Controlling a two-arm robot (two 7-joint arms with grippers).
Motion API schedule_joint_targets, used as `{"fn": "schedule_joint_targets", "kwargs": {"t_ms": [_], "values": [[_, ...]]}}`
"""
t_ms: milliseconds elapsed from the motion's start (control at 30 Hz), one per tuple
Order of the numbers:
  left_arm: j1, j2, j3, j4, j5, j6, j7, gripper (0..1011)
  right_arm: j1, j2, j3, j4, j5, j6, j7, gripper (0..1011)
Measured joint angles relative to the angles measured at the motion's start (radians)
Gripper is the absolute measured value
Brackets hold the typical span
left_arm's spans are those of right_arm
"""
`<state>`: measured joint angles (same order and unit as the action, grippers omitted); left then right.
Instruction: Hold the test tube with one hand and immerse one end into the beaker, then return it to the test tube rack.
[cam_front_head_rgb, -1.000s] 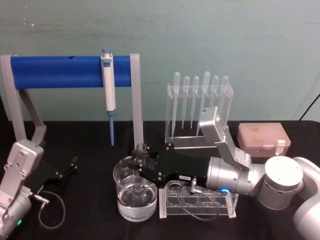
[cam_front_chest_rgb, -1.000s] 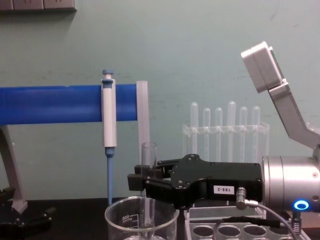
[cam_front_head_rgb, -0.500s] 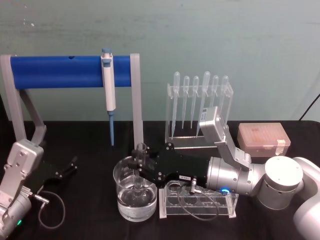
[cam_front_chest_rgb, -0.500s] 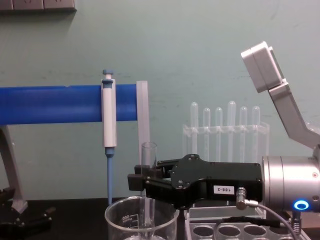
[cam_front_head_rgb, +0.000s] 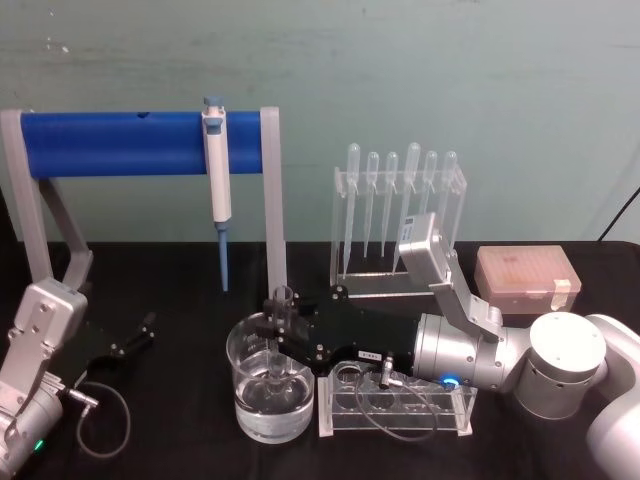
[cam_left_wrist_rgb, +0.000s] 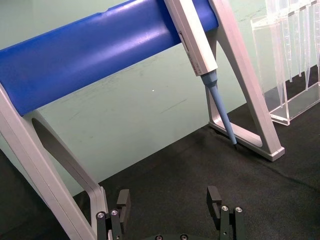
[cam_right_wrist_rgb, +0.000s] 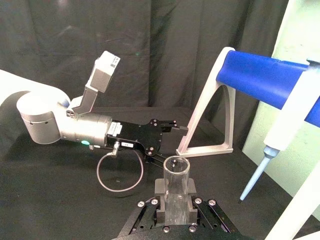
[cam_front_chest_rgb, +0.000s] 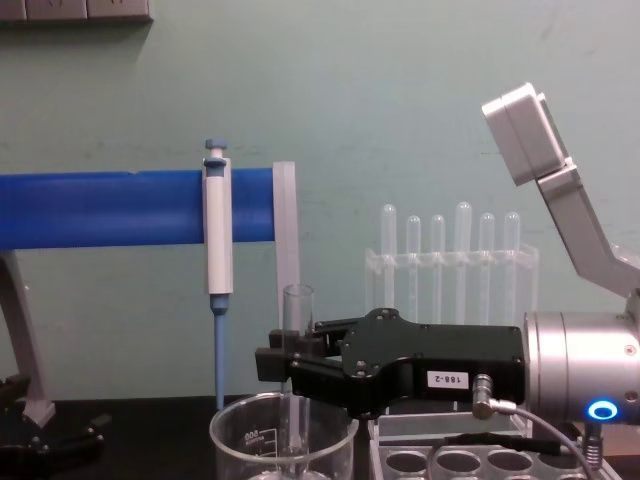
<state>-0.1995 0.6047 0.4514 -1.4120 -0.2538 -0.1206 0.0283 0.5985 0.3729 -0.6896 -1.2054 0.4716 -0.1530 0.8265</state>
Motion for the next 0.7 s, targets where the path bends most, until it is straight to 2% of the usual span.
{"fn": "schedule_joint_targets", "kwargs": {"t_ms": [700], "values": [[0.000,0.000,0.000,0.000,0.000,0.000,0.000,1000,0.000,0.000,0.000,0.000,0.000,0.000,0.000,226]]}}
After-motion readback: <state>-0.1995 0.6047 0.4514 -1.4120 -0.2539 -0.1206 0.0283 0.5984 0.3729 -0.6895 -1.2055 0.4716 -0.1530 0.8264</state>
